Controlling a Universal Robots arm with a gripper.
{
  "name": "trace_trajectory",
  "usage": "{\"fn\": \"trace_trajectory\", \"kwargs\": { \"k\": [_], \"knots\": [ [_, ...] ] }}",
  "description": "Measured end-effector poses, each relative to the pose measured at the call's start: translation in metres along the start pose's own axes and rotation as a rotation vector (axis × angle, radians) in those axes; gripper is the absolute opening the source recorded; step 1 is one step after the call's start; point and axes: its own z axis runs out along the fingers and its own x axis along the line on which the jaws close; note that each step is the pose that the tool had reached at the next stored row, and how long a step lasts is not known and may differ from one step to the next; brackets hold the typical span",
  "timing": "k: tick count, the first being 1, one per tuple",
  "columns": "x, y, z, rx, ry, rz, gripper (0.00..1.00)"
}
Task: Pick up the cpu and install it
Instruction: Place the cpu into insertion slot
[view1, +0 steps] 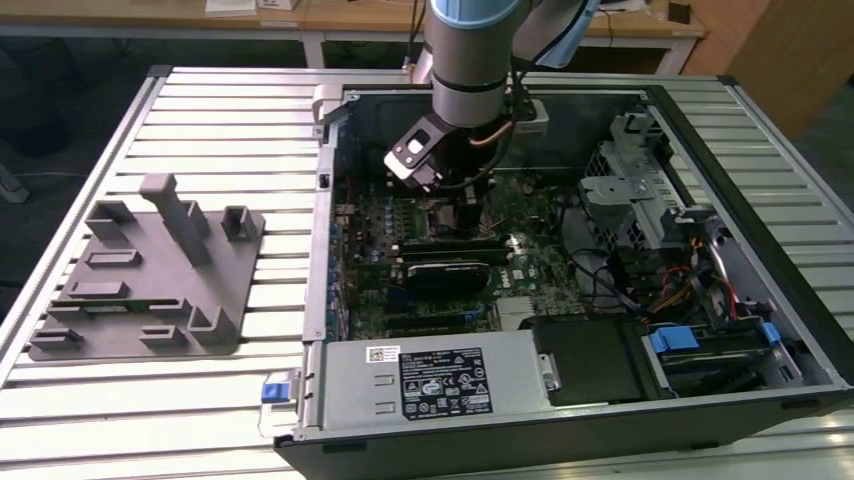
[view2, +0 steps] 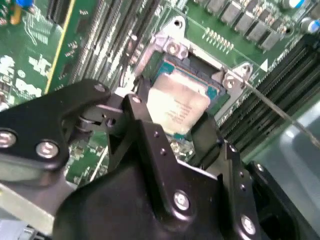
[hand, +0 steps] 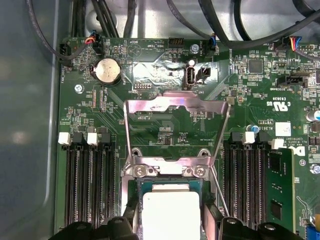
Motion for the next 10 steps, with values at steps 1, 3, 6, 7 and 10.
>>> {"fn": "trace_trajectory", "kwargs": {
  "k": [1, 3, 6, 7, 10],
  "knots": [
    [0.0000, 0.0000, 0.0000, 0.0001, 0.0000, 0.000, 0.61],
    [0.0000, 0.0000, -0.0003, 0.0001, -0.0001, 0.000, 0.61],
    [-0.0001, 0.0001, -0.0025, 0.0001, 0.0000, 0.000, 0.61],
    [-0.0001, 0.0001, -0.0034, 0.0001, 0.0000, 0.000, 0.61],
    [-0.0002, 0.0003, -0.0067, 0.0000, 0.0001, 0.000, 0.61]
  ]
}}
